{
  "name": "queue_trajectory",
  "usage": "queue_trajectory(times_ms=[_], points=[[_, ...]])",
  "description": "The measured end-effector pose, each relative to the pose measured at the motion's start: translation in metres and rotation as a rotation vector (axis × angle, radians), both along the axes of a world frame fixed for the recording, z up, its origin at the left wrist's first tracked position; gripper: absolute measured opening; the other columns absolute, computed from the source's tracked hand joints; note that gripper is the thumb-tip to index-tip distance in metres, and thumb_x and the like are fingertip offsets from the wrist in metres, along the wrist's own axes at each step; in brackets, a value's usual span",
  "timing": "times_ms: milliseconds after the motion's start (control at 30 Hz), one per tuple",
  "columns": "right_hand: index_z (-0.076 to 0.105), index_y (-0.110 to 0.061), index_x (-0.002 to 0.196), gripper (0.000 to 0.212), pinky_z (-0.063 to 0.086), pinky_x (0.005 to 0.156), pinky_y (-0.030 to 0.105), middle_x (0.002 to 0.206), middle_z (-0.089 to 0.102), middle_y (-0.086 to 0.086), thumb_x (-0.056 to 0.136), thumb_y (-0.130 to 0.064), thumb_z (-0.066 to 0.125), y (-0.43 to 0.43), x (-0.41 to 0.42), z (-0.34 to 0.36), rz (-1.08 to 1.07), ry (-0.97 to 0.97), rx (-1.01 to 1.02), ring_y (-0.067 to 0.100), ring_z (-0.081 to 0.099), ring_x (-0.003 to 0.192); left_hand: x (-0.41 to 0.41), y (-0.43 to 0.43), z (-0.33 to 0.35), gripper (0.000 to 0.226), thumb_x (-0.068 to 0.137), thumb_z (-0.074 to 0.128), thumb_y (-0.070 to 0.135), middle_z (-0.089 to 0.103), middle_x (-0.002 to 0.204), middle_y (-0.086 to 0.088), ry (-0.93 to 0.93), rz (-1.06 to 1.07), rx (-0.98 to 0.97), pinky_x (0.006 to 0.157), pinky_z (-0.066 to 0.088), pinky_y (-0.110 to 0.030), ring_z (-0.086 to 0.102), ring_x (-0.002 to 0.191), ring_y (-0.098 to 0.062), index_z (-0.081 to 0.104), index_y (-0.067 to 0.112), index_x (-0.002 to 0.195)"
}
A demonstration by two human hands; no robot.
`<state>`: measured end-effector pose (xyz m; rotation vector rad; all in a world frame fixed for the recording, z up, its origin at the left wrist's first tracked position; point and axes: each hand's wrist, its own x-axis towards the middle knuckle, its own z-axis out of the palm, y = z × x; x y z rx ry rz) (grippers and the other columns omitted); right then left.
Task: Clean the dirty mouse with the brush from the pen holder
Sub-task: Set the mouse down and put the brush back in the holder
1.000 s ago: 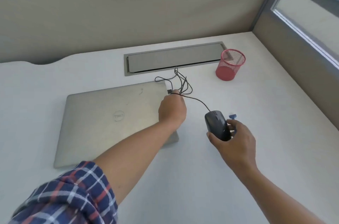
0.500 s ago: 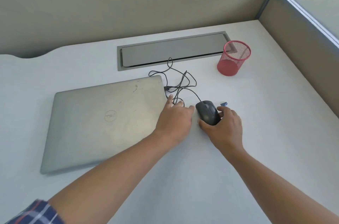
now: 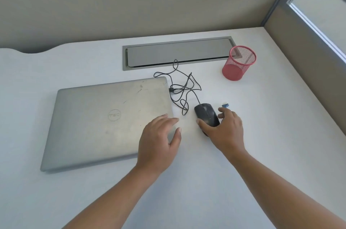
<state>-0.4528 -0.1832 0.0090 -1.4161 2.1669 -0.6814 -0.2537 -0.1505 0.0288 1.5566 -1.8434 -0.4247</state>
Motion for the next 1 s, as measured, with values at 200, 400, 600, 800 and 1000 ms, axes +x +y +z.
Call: queue_trajectory(times_ms=[200, 400, 600, 800, 1000], points=[[0.069, -0.023, 0.118, 0.031, 0.049, 0.082, 0.025, 0.097, 0.072, -0.014, 0.096, -0.031, 0.049, 0.031, -0.018, 0.027, -0.122, -0.356, -0.155, 0.006, 0.066, 0.092, -0.003, 0.028, 0.016, 0.027, 0.089, 0.056, 0.037, 0.067, 0.105, 0.023, 0.301, 0.083, 0.116, 0.091, 0.045, -0.016, 0.060, 0.108, 0.001, 0.071, 0.022, 0.106], [0.052, -0.018, 0.110, 0.023, 0.049, 0.063, 0.022, 0.085, 0.078, 0.003, 0.099, 0.001, 0.046, 0.090, 0.010, 0.051, 0.098, -0.749, -0.139, 0.013, 0.066, 0.071, -0.038, 0.046, 0.033, 0.013, 0.090, 0.066, 0.032, 0.077, 0.089, 0.006, 0.803, 0.016, 0.536, 0.077, 0.050, -0.019, 0.069, 0.084, -0.005, 0.075, 0.023, 0.089], [0.059, -0.019, 0.101, 0.013, 0.052, 0.067, 0.023, 0.081, 0.078, 0.001, 0.096, -0.007, 0.060, 0.123, 0.021, 0.062, 0.206, -0.748, -0.016, 0.009, 0.069, 0.071, -0.053, 0.061, 0.043, 0.024, 0.094, 0.065, 0.026, 0.065, 0.067, -0.006, 0.952, -0.017, 0.584, 0.060, 0.052, -0.023, 0.060, 0.064, -0.015, 0.072, 0.008, 0.080], [0.064, -0.034, 0.105, 0.017, 0.048, 0.063, 0.017, 0.086, 0.076, -0.008, 0.090, -0.027, 0.070, 0.113, 0.007, 0.073, 0.229, -0.651, -0.028, 0.006, 0.066, 0.070, -0.041, 0.066, 0.044, 0.018, 0.098, 0.059, 0.027, 0.073, 0.089, 0.002, 0.604, -0.150, 0.430, 0.072, 0.051, -0.020, 0.066, 0.079, -0.022, 0.075, 0.021, 0.095], [0.071, -0.034, 0.104, 0.022, 0.044, 0.054, 0.019, 0.082, 0.064, -0.009, 0.089, -0.019, 0.072, 0.105, 0.004, 0.074, 0.283, -0.649, -0.069, 0.006, 0.053, 0.062, -0.029, 0.057, 0.045, 0.018, 0.098, 0.058, 0.028, 0.067, 0.098, 0.014, 0.327, -0.240, 0.265, 0.081, 0.052, -0.026, 0.063, 0.093, -0.006, 0.074, 0.022, 0.103]])
